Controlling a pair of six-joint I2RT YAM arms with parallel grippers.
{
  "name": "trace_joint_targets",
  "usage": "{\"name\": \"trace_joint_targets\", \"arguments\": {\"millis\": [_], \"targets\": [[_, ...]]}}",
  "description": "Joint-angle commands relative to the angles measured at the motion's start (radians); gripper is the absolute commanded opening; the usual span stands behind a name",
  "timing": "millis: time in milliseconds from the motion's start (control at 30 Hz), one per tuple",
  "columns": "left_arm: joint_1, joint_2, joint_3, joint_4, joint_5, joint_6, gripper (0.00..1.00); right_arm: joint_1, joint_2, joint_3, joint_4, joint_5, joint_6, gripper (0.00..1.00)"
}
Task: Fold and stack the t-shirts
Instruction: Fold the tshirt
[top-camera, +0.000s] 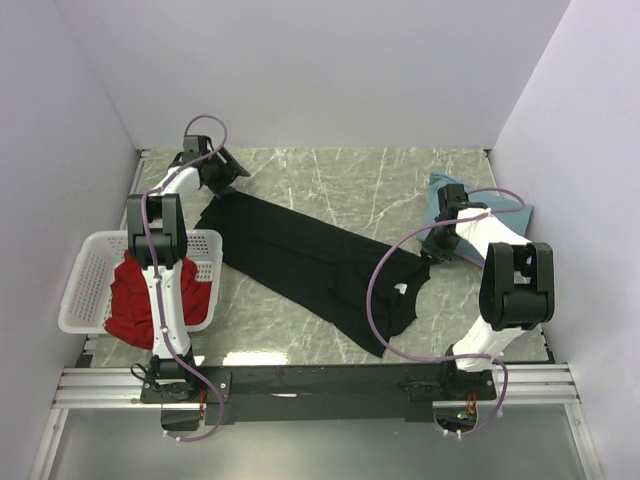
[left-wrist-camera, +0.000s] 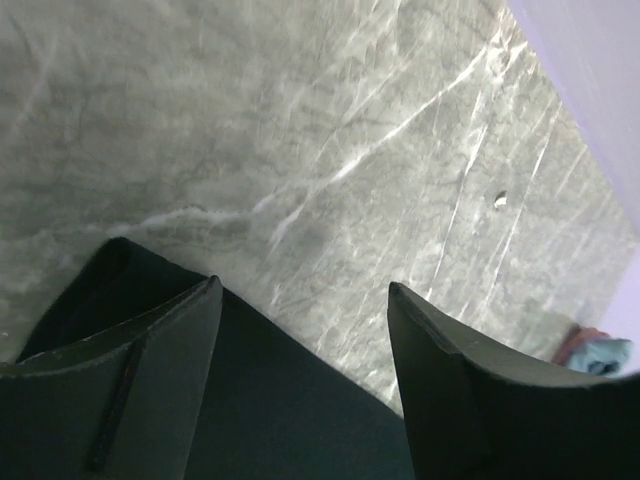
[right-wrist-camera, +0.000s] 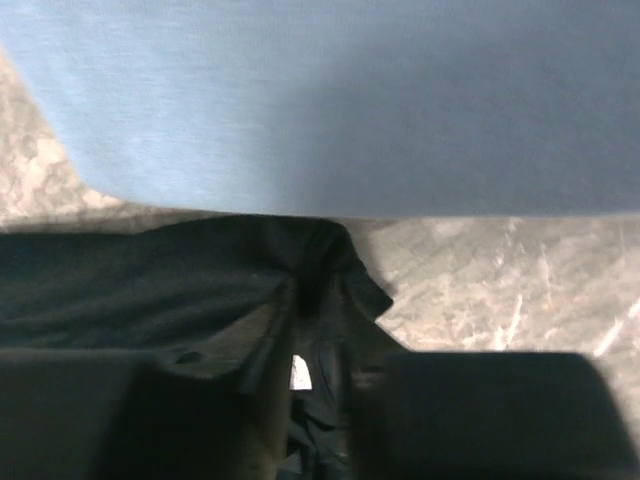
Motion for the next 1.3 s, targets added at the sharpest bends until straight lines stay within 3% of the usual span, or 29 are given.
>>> {"name": "trace_joint_targets", "arguments": {"millis": [0, 167, 267, 533, 800, 1100, 1267], "targets": [[-0.015, 0.023, 0.093, -0.057, -0.046, 0.075, 0.74, -0.014, -0.044, 0.044, -0.050, 0.054, -0.027, 0.29], [-0.055, 0.003, 0.191, -0.074, -0.040, 0.075, 0.75, -0.011, -0.090, 0.098, -0.096, 0.062, -0.073, 0.45], [-0.069, -0.041, 0.205, -0.079, -0.046, 0.068, 0.76, 0.006, -0.153, 0.118, -0.113, 0.040, -0.125, 0.47], [-0.129, -0.179, 0.076, -0.122, -0.056, 0.087, 0.75, 0.187, -0.208, 0.089, -0.129, -0.096, -0.169, 0.40], [-0.245, -0.351, -0.178, -0.180, -0.015, 0.255, 0.70, 0.425, -0.296, -0.014, -0.048, -0.187, -0.111, 0.34], [-0.429, -0.457, -0.364, -0.137, 0.241, 0.355, 0.63, 0.434, -0.380, -0.256, -0.042, -0.119, 0.080, 0.31], [-0.483, -0.477, -0.435, -0.146, 0.273, 0.361, 0.59, 0.434, -0.481, -0.340, -0.034, -0.119, 0.162, 0.31]]}}
